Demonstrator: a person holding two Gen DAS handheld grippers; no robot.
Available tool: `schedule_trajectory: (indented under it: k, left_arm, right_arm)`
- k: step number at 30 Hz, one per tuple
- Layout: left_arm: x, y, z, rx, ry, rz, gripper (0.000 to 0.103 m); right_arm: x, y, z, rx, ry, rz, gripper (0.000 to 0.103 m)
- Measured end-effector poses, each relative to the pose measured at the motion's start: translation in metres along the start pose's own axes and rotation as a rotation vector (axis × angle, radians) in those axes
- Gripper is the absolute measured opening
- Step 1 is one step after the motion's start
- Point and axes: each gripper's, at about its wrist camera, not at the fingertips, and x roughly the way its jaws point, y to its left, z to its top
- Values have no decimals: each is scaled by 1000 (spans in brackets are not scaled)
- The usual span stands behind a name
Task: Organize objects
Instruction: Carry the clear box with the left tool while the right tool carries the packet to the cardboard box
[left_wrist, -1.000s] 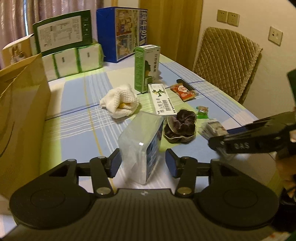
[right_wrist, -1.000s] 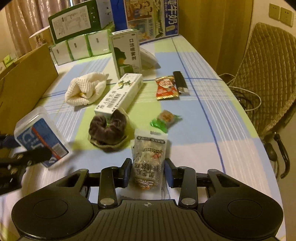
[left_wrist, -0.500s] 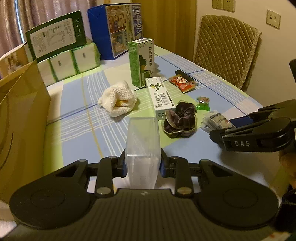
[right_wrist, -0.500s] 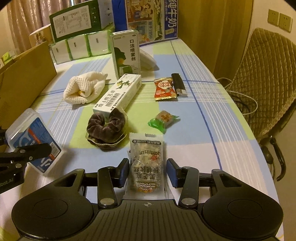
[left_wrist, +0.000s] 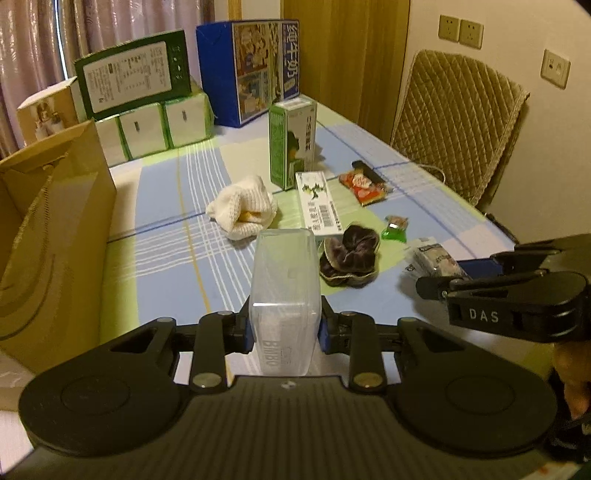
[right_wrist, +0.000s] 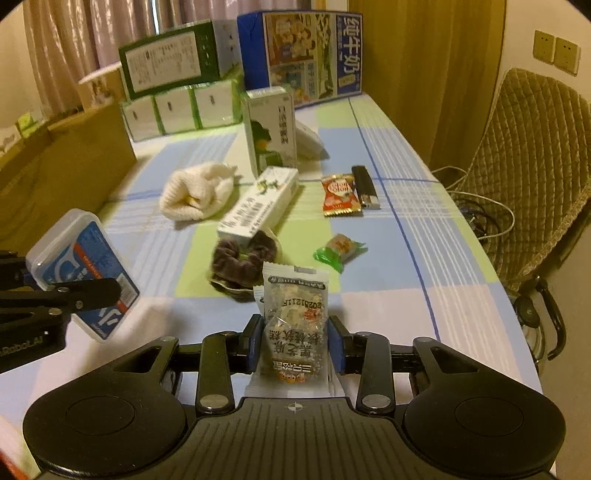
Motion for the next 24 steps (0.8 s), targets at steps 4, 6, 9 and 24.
schedule_trajectory:
  k: [4,6,9,24]
  left_arm:
    - [-26,5,6,-22,-20,2,26]
    - [-41,9,9,-25,-39,5,26]
    - [-65,19,14,-26,-67,20,26]
    - [-161,168,38,-121,-102,232,26]
  right_arm:
    - [-26,12,6,-2,-33,32,34]
    - [-39,21,13,-7,-54,57,34]
    - [-55,40,25,-32,-86,99,34]
    - [-69,196,112,-179,-137,418,34]
